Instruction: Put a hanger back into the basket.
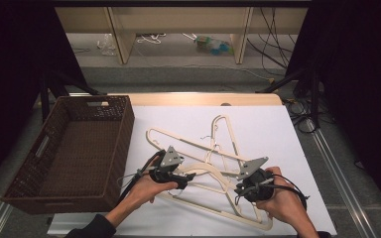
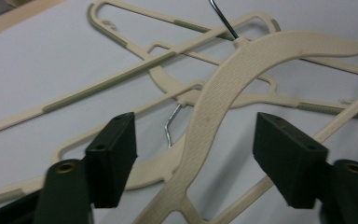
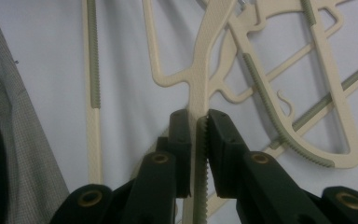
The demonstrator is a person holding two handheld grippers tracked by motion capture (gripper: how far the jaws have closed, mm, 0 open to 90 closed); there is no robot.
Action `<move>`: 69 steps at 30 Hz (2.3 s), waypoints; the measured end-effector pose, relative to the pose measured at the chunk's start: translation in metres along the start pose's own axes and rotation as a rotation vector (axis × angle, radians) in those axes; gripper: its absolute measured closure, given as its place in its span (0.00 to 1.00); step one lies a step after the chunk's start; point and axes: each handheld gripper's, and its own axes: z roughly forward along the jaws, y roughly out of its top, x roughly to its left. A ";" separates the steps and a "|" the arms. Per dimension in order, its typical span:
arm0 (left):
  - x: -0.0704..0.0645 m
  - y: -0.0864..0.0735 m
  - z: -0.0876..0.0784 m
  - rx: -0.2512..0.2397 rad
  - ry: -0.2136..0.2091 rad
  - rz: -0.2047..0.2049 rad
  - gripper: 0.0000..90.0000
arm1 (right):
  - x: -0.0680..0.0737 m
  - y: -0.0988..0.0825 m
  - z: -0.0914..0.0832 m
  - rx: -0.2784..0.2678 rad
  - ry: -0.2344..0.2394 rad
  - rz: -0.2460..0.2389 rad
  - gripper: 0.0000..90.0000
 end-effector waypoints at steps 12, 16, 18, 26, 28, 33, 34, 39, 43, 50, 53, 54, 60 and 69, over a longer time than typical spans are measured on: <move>0.005 0.006 0.011 0.078 -0.125 0.050 0.58 | 0.002 0.001 -0.005 0.013 0.008 -0.041 0.89; 0.006 0.008 0.010 0.082 -0.177 0.047 0.69 | 0.001 0.000 -0.006 -0.006 0.005 -0.057 0.89; 0.006 0.010 0.008 0.081 -0.190 0.046 0.74 | 0.001 0.000 -0.006 -0.003 0.006 -0.068 0.89; 0.002 0.017 -0.004 0.095 -0.257 0.046 0.84 | -0.006 -0.007 -0.011 -0.026 0.025 -0.131 0.90; 0.000 0.019 -0.008 0.096 -0.284 0.043 0.85 | -0.008 -0.009 -0.013 -0.026 0.030 -0.144 0.90; -0.007 0.021 -0.016 0.093 -0.343 0.071 0.88 | -0.011 -0.012 -0.014 -0.023 0.026 -0.154 0.90; -0.009 0.021 -0.018 0.092 -0.352 0.077 0.89 | -0.011 -0.012 -0.015 -0.021 0.025 -0.165 0.90; -0.020 0.018 -0.026 0.106 -0.397 0.049 0.93 | -0.013 -0.013 -0.023 -0.043 0.017 -0.174 0.89; -0.027 0.019 -0.031 0.096 -0.414 0.051 0.94 | -0.015 -0.014 -0.026 -0.074 0.009 -0.145 0.85; -0.030 0.021 -0.035 0.090 -0.377 0.054 0.96 | -0.019 -0.017 -0.039 -0.181 -0.012 -0.058 0.71; -0.028 0.023 -0.038 0.090 -0.362 0.038 0.96 | -0.022 -0.020 -0.043 -0.228 -0.029 -0.024 0.65; -0.027 0.023 -0.039 0.085 -0.359 0.035 0.96 | -0.022 -0.021 -0.045 -0.230 -0.024 -0.015 0.64; -0.025 0.027 -0.049 0.071 -0.316 0.002 0.96 | -0.026 -0.028 -0.054 -0.288 -0.051 0.069 0.56; -0.023 0.050 -0.080 0.077 -0.264 0.010 0.96 | -0.019 -0.040 -0.059 -0.349 -0.069 0.115 0.53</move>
